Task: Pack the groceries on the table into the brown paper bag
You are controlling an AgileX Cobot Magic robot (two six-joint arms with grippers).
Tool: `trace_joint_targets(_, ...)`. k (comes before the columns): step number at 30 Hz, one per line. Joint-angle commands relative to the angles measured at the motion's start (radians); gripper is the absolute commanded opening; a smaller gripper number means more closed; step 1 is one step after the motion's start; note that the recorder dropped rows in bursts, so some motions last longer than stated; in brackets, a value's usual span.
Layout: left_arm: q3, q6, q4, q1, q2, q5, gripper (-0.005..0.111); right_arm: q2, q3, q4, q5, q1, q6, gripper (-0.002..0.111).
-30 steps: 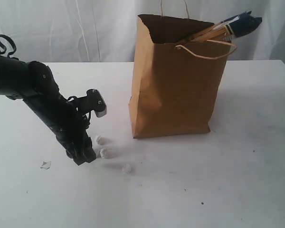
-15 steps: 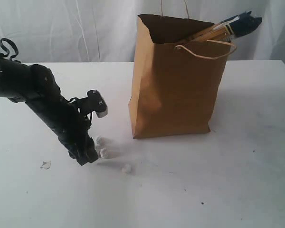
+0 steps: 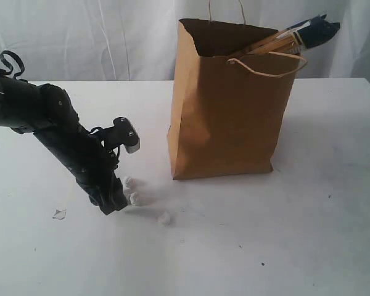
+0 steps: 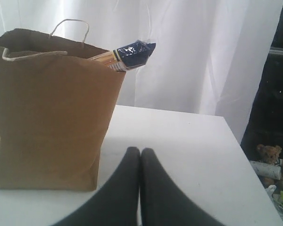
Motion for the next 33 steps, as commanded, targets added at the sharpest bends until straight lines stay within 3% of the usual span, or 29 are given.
trace_joint_targets(1,-0.003,0.0,-0.018,0.002,0.0,0.014,0.053,-0.004,0.006,0.005,0.001,0.0,0.007,0.0)
trace_joint_targets(9,-0.003,0.0,-0.018,0.002,0.0,0.016,0.051,-0.004,0.006,0.005,0.001,0.0,0.007,0.0)
trace_joint_targets(12,-0.003,-0.005,-0.018,0.002,0.0,0.02,0.04,-0.004,0.006,0.005,0.001,0.0,0.007,0.0)
trace_joint_targets(19,-0.003,-0.009,-0.018,0.002,0.0,0.05,0.0,-0.004,0.006,0.005,0.001,0.0,0.007,0.0)
trace_joint_targets(33,-0.003,-0.037,-0.001,0.002,-0.147,0.085,0.0,-0.004,0.006,0.005,0.001,0.0,0.007,0.0)
